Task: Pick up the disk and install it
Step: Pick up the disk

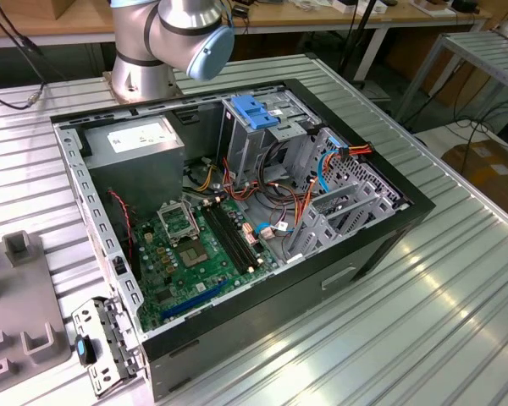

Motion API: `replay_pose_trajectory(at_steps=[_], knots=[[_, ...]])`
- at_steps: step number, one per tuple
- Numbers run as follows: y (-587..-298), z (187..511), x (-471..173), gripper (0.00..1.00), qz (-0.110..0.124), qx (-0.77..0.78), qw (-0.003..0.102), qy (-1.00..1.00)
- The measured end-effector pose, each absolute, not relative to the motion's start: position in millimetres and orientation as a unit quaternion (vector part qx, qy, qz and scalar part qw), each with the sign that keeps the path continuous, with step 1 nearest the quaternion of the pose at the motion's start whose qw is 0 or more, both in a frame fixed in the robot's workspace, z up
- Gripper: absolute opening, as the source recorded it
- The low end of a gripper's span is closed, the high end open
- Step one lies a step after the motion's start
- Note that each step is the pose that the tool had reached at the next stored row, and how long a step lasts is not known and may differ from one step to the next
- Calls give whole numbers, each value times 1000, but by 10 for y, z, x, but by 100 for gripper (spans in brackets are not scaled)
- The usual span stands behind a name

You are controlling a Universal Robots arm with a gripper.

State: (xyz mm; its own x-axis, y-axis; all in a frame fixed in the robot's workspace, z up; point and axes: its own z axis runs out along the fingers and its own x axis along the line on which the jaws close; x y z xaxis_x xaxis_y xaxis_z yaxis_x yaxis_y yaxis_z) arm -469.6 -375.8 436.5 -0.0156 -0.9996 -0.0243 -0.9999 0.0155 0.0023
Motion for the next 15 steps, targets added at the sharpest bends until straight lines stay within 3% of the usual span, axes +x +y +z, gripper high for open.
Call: replay_pose_trajectory(at_steps=[15], knots=[[-3758, 4481, -4695, 37, 9, -702, 8, 713]])
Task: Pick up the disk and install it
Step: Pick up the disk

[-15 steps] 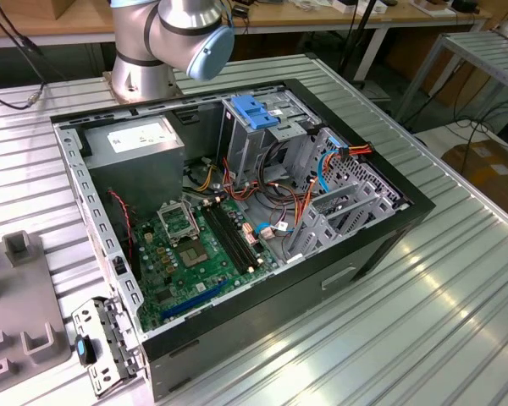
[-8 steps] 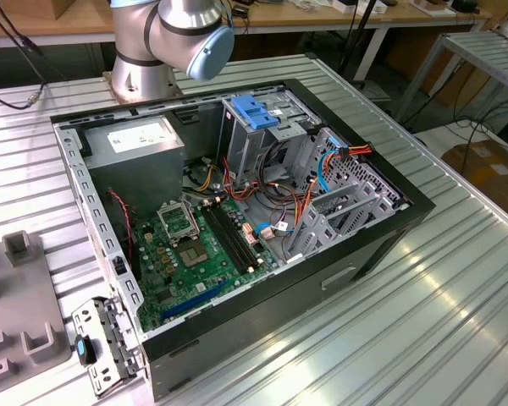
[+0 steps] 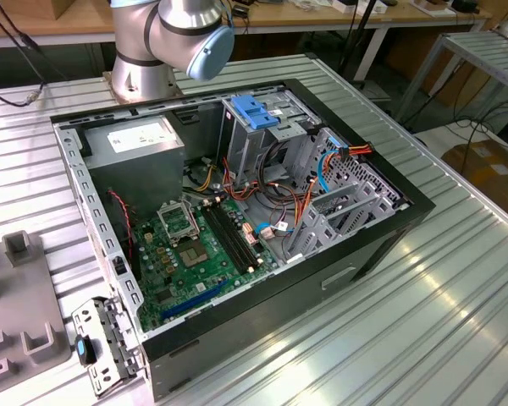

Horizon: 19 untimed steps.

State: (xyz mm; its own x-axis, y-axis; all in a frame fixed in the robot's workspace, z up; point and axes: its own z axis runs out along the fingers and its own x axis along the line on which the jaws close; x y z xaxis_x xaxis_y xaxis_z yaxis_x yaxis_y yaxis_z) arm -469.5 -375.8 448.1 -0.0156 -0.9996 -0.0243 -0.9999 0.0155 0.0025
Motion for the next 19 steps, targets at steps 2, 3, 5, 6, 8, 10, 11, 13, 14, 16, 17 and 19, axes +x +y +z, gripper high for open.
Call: replay_pose_trajectory(at_steps=[2, 3, 5, 6, 8, 10, 11, 13, 14, 16, 17, 19], knots=[[-3758, 4549, -4695, 37, 9, -702, 8, 713], [-3758, 4586, -4695, 37, 9, -702, 8, 713], [-3758, 4651, -4695, 37, 9, -702, 8, 713], [-3759, 4677, -4695, 37, 9, -702, 8, 713], [-3758, 4732, -4695, 37, 9, -702, 8, 713], [-3758, 4802, -4695, 37, 9, -702, 8, 713], [-3758, 4827, -4695, 37, 9, -702, 8, 713], [-3758, 4881, -4695, 37, 9, -702, 8, 713], [-3758, 4911, -4695, 37, 9, -702, 8, 713], [-3758, 4964, -4695, 37, 9, -702, 8, 713], [-3758, 4986, -4695, 37, 9, -702, 8, 713], [-3758, 5046, -4694, 37, 9, -702, 8, 713]])
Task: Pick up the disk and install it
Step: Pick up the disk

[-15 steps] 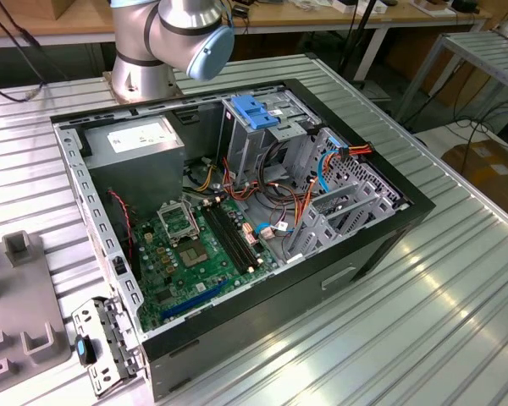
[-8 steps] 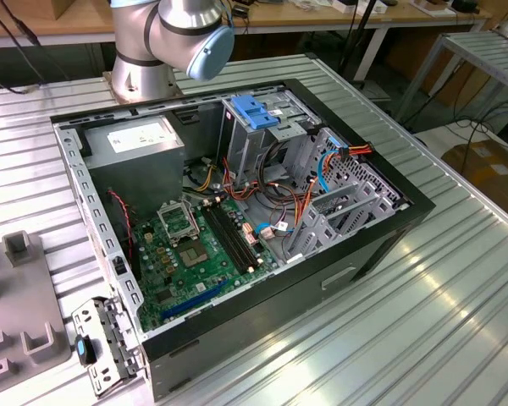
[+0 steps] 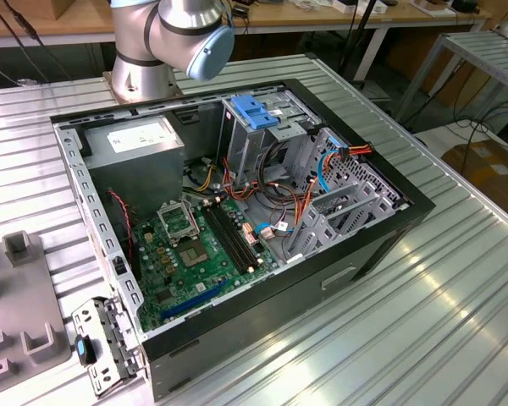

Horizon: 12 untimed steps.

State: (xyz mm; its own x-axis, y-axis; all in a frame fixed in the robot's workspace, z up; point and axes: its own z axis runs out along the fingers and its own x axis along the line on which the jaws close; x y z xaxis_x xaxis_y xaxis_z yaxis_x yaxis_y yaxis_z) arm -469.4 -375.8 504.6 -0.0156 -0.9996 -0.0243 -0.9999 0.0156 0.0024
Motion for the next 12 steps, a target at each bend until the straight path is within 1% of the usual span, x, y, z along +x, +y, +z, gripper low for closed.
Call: replay_pose_trajectory(at_steps=[3, 12], knots=[[-3758, 5172, -4693, 37, 9, -702, 8, 713], [-3758, 5363, -4690, 37, 9, -702, 8, 713]])
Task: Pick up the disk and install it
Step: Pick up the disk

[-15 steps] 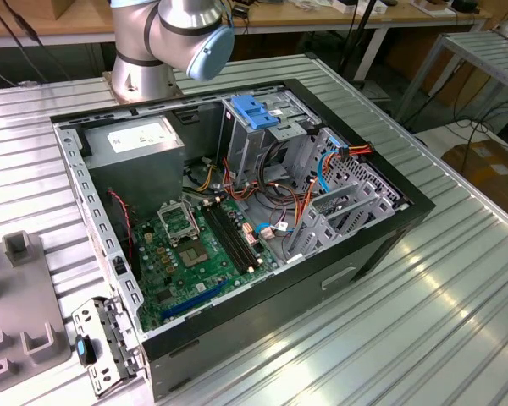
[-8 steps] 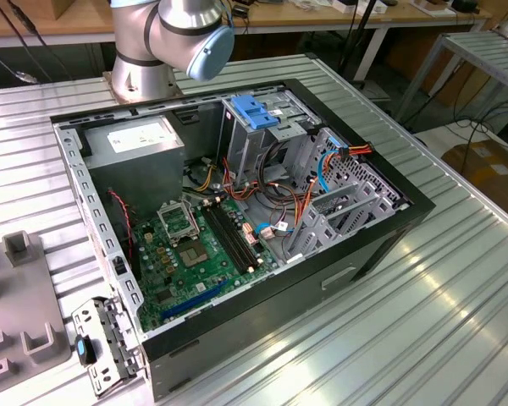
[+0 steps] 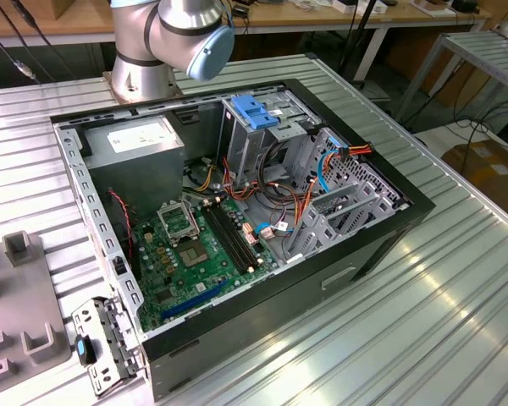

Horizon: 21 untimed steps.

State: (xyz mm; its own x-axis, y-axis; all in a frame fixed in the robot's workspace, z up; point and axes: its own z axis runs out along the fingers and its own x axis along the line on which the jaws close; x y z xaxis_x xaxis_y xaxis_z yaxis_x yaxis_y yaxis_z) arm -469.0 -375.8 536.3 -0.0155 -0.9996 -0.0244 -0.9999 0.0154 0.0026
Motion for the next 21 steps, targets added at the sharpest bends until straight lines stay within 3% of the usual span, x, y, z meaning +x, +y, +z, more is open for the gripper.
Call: replay_pose_trajectory(at_steps=[21], knots=[[-3847, 5363, -4358, 37, 9, -702, 8, 713]])
